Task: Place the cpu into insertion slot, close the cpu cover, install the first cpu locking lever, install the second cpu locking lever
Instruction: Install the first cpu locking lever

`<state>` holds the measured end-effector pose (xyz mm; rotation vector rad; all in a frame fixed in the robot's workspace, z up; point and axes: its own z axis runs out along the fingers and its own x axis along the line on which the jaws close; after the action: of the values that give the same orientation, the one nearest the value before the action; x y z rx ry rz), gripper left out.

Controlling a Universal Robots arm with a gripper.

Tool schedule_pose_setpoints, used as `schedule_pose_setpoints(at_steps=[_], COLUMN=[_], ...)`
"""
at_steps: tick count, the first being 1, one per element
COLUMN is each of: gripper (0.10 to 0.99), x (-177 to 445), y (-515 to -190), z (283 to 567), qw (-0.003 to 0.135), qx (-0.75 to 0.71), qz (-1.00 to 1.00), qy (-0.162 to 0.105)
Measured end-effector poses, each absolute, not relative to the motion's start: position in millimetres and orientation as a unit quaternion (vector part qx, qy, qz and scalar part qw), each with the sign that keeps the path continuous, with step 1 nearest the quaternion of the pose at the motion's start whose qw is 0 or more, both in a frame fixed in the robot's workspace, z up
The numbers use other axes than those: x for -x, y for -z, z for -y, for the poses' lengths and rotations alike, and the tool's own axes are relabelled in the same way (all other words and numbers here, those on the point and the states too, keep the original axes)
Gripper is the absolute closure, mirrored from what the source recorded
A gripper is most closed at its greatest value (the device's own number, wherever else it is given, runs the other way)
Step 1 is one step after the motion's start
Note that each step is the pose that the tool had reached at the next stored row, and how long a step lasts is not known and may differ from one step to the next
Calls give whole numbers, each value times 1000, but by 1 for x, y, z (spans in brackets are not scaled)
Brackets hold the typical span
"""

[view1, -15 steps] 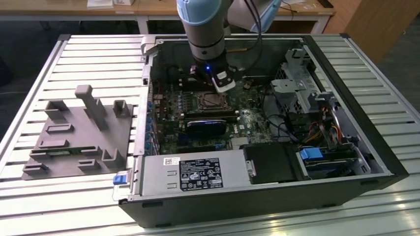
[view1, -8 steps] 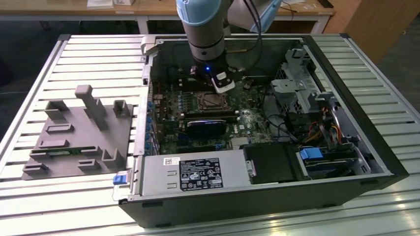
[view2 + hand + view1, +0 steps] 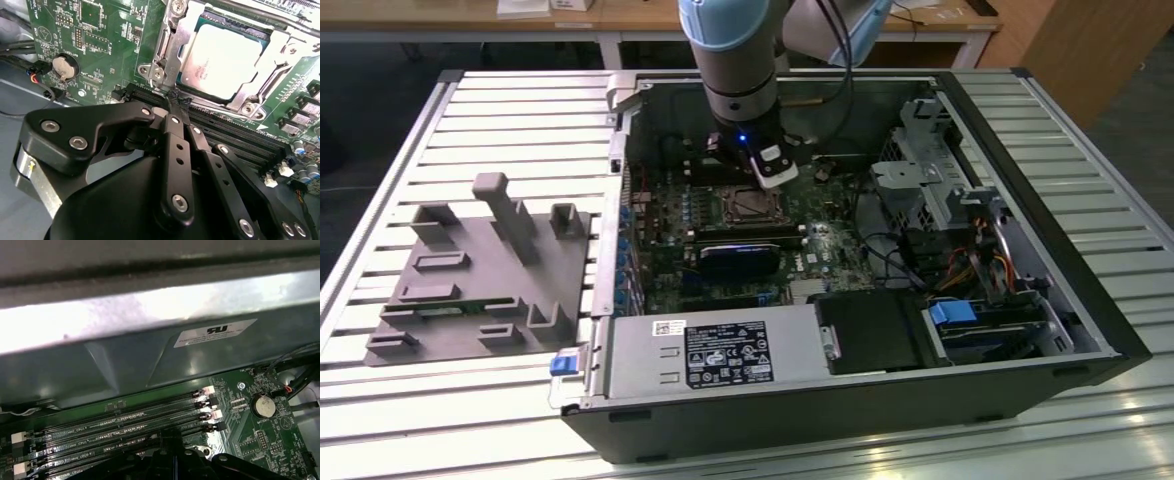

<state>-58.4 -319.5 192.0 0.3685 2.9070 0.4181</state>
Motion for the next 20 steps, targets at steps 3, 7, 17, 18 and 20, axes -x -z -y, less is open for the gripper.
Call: schedule_pose_setpoints(at_steps=[3, 7, 17, 18, 20], gripper=[980, 980, 980, 980, 980], x=[59, 59, 64, 64, 64], y=[-195, -197, -197, -197, -196], z=[320, 320, 315, 315, 314], qw=[90, 90, 92, 92, 93], qx=[-124, -125, -137, -138, -140], qz=[-978, -978, -976, -976, -976], qy=[-140, -140, -139, -139, -138])
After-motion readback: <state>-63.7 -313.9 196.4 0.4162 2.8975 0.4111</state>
